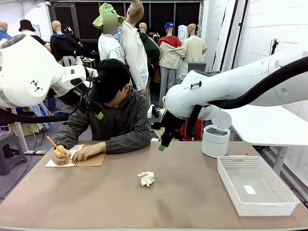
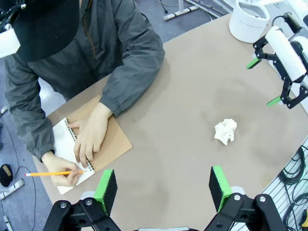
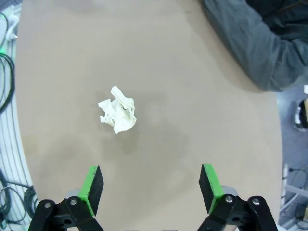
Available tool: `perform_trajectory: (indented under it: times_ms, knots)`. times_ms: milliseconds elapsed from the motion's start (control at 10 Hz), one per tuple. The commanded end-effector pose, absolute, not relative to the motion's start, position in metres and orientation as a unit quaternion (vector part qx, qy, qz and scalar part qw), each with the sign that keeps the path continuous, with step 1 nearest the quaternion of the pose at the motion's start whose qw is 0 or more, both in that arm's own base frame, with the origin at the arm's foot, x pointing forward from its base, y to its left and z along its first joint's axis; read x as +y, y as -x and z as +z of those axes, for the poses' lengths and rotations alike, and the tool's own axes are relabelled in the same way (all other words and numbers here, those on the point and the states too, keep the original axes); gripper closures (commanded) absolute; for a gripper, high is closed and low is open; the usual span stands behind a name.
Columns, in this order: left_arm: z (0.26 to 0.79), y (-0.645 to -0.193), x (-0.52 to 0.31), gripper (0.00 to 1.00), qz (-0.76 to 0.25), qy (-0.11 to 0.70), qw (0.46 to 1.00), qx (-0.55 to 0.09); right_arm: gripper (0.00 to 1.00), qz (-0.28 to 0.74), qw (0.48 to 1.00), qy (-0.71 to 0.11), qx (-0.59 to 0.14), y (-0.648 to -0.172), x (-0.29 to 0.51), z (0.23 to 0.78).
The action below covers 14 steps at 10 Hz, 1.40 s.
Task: Sort the paper based on its condition.
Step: If a person hands you a paper, place it in the Organizing basket , and if it's crumpled, put it in the Trash can.
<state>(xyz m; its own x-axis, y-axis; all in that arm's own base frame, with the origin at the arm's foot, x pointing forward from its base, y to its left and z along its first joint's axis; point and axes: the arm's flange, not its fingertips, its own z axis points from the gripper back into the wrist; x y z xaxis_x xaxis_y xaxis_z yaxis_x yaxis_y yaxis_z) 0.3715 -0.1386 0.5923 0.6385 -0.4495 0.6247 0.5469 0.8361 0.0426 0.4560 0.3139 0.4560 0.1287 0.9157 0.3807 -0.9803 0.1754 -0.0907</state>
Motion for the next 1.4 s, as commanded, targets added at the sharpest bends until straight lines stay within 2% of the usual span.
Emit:
perform_trajectory:
  times_ms: [0, 300, 800, 1300]
  knots:
    - [0.594, -0.372, -0.137, 0.00, -0.275, 0.076, 0.902, -0.325, 0.00, 0.639, 0.752, -0.061, -0.150, -0.461, 0.341, 0.431]
    - [0.594, -0.372, -0.137, 0.00, -0.275, 0.076, 0.902, -0.325, 0.00, 0.644, 0.754, -0.037, -0.124, -0.460, 0.362, 0.404]
    - [0.594, -0.372, -0.137, 0.00, -0.275, 0.076, 0.902, -0.325, 0.00, 0.672, 0.734, -0.051, -0.078, -0.455, 0.397, 0.367]
    - [0.594, -0.372, -0.137, 0.00, -0.275, 0.076, 0.902, -0.325, 0.00, 0.685, 0.725, -0.042, -0.045, -0.450, 0.406, 0.349]
